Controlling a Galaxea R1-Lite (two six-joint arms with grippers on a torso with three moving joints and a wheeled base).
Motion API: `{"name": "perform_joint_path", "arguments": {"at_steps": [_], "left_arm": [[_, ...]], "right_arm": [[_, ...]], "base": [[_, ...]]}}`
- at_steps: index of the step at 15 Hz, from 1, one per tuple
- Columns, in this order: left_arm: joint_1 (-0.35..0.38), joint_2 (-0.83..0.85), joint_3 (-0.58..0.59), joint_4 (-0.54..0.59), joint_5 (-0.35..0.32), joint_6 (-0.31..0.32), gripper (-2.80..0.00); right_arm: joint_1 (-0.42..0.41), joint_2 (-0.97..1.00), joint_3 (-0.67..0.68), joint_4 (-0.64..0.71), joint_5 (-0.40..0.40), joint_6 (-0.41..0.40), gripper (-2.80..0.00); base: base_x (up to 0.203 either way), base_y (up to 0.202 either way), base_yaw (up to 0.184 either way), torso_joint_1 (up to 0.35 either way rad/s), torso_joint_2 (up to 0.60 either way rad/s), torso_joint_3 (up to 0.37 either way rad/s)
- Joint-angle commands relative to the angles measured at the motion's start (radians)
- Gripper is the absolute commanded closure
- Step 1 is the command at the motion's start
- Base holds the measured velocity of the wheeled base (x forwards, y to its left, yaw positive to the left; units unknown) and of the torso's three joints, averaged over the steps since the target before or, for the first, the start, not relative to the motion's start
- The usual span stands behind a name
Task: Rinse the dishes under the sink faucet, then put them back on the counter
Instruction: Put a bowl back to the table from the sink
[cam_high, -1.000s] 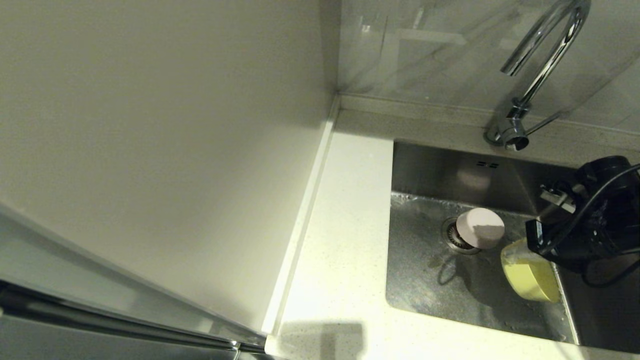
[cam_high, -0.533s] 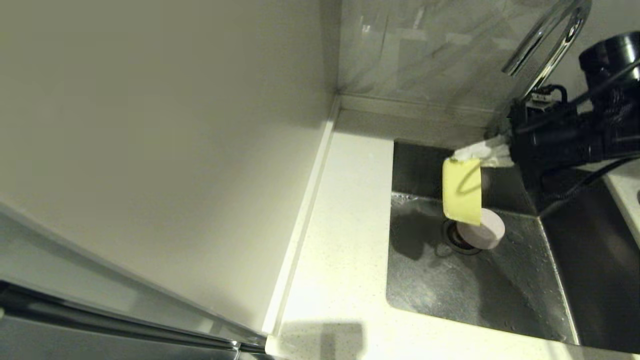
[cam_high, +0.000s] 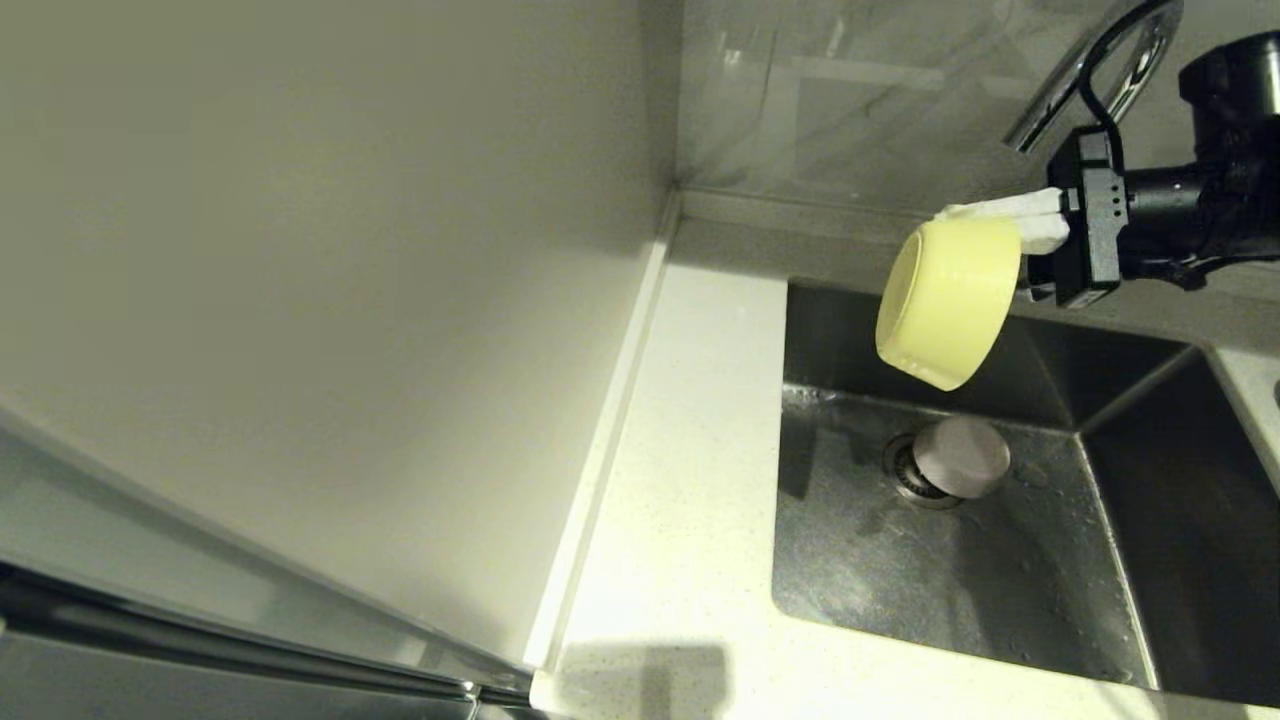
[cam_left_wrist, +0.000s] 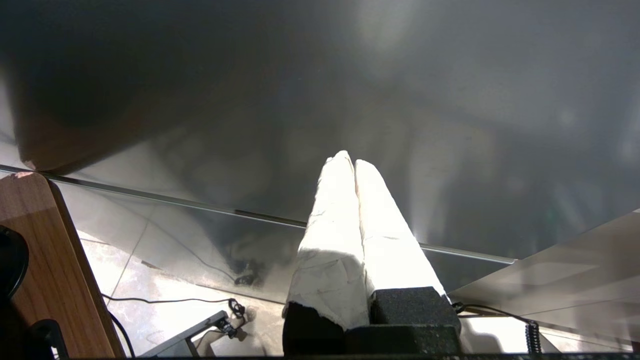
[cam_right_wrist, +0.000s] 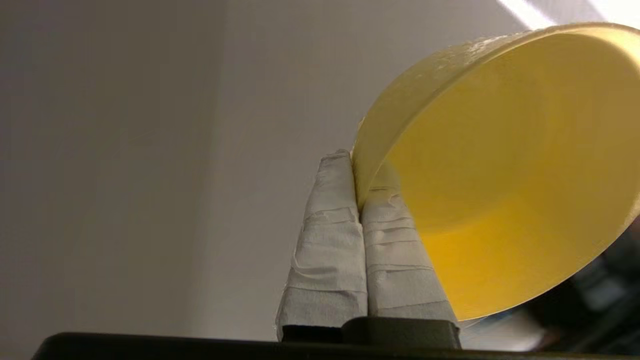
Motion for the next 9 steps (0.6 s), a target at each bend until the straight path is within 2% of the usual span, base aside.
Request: {"name": "perform_joint_path", "arguments": {"at_steps": [1,3,4,7,9], "left_arm": [[0.0,0.0,0.003,0.0,0.0,0.0,0.0],[0.0,0.0,0.003,0.0,0.0,0.0,0.0],[0.0,0.0,0.003,0.0,0.0,0.0,0.0],[0.0,0.0,0.003,0.0,0.0,0.0,0.0],[0.0,0.0,0.003,0.0,0.0,0.0,0.0]], "right_arm": [[-0.036,0.104,0.054,0.005,0.086,0.085,0.0],[-0.069,0.138,0.135,0.001,0.14,0.089,0.0],[-0.083,0.145,0.133,-0.001,0.151,0.084,0.0],[-0.143,0.146,-0.061,-0.032,0.227,0.092,0.0],[-0.173,0.135,-0.079,-0.157,0.256,0.187,0.0]], "base": [[0.0,0.0,0.0,0.0,0.0,0.0],[0.0,0.0,0.0,0.0,0.0,0.0],[0.0,0.0,0.0,0.0,0.0,0.0],[0.0,0.0,0.0,0.0,0.0,0.0],[0.0,0.0,0.0,0.0,0.0,0.0]]}}
